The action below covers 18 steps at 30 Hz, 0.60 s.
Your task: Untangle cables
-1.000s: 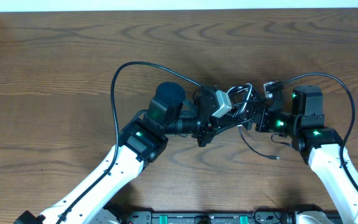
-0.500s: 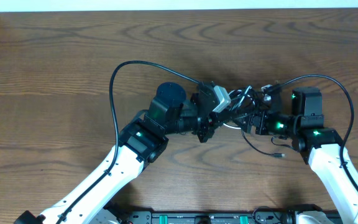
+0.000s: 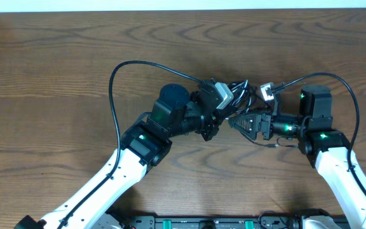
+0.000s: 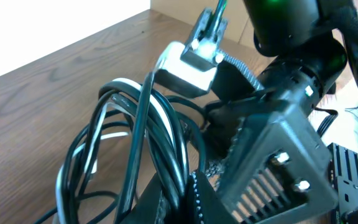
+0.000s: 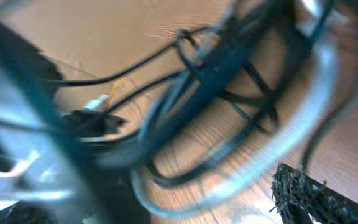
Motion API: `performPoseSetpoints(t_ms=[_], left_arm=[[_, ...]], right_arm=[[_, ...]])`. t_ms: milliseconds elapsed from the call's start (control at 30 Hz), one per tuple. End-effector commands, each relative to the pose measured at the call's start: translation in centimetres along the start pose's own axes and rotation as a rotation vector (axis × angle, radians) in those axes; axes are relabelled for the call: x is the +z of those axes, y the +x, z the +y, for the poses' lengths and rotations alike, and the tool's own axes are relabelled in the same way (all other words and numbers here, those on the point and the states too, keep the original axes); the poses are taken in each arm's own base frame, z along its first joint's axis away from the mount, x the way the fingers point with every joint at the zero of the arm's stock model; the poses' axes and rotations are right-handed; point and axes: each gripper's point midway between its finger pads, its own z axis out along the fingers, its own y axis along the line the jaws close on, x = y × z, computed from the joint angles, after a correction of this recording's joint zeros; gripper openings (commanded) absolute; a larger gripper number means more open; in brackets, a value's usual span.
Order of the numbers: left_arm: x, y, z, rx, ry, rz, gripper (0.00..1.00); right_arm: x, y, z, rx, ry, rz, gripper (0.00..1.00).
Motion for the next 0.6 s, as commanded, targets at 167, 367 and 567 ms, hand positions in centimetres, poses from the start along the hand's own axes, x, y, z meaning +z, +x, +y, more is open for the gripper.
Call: performPoseSetpoints(t_ms=[167, 367, 567], left_arm=[[-0.34, -0.67, 0.04, 0.005, -0.013, -0.018, 0.08], [-0.33, -0.19, 0.04, -0.006, -0.013, 0.000, 0.08], [-0.33, -0.17, 0.04, -0.069, -0.012, 0.001, 0.08]], right_arm=[[0.07, -0.55, 1.68, -0.046, -0.084, -0.004, 0.93], [0.07, -0.54, 1.67, -0.045, -0.084, -0.004, 0.93], [0.09, -0.72, 1.43, 0.001, -0.069, -0.010, 0.93]])
